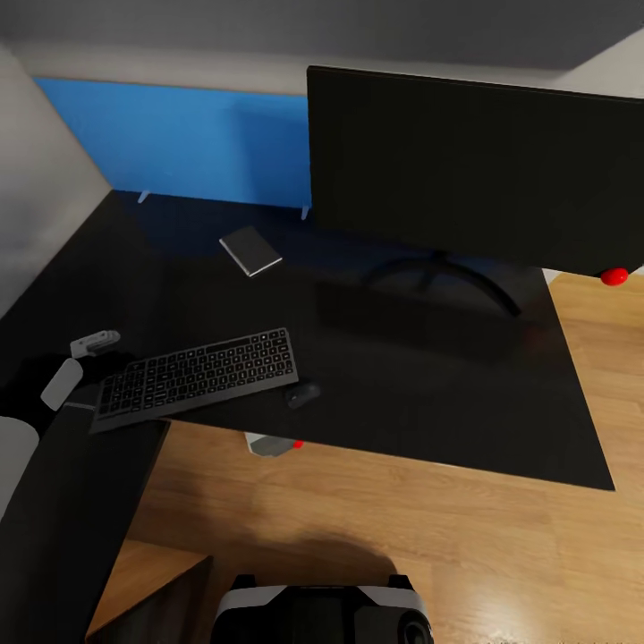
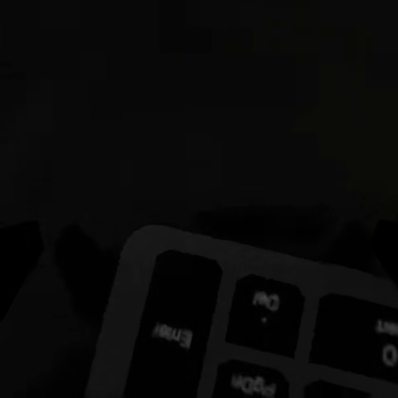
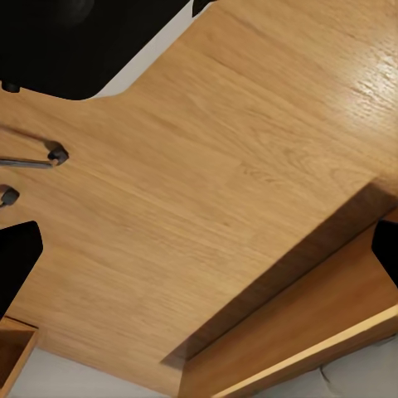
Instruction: In the bedroom, organize the workspace by keeping the computer under the desk, ensuring the monitor is on the desk, placing the keyboard on the desk next to the monitor, placing the mouse on the desk next to the keyboard, moving the folder from the swivel chair onto the desk next to the mouse, stacking the notebook on top of the folder with the pen on top of the notebook, and positioning the swivel chair next to the desk.
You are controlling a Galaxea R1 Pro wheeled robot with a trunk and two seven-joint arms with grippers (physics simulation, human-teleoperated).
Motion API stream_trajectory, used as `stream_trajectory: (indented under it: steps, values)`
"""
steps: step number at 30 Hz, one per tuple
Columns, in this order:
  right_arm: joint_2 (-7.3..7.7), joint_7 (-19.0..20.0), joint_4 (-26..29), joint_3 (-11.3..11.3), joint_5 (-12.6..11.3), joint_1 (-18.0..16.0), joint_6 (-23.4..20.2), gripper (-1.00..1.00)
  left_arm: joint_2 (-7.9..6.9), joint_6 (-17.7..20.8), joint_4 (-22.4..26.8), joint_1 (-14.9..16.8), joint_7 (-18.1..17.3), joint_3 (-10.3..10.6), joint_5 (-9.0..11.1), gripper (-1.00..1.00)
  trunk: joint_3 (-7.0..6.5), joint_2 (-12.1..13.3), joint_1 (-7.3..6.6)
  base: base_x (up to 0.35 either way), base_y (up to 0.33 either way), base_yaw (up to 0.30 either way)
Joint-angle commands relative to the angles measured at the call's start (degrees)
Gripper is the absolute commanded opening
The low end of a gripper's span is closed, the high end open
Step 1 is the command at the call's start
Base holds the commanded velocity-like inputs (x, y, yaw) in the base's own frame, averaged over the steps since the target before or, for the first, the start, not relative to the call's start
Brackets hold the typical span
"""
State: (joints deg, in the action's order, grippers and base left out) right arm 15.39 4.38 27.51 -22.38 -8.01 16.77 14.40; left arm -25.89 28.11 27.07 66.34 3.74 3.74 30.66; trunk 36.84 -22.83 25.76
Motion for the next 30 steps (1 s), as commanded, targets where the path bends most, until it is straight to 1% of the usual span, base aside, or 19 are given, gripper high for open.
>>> stream_trajectory:
  steps: [1,26,30]
  values:
    - [0.08,0.1,0.1,-0.3,-0.6,0.0,0.1,1.0,-0.07,0.2,0.1,0.0,0.4,0.4,0.6,1.0,0.07,-0.1,0.02,-0.085,-0.015,0.0]
    - [0.08,0.1,0.1,-0.3,-0.6,0.0,0.1,1.0,-0.13,0.1,0.1,0.0,0.3,0.2,0.8,1.0,0.07,-0.1,0.02,-0.021,-0.002,0.0]
    - [0.08,0.1,0.1,-0.3,-0.6,0.0,0.1,1.0,-0.13,0.2,0.1,0.0,0.2,0.2,0.8,1.0,0.07,-0.1,0.02,-0.111,-0.059,0.0]
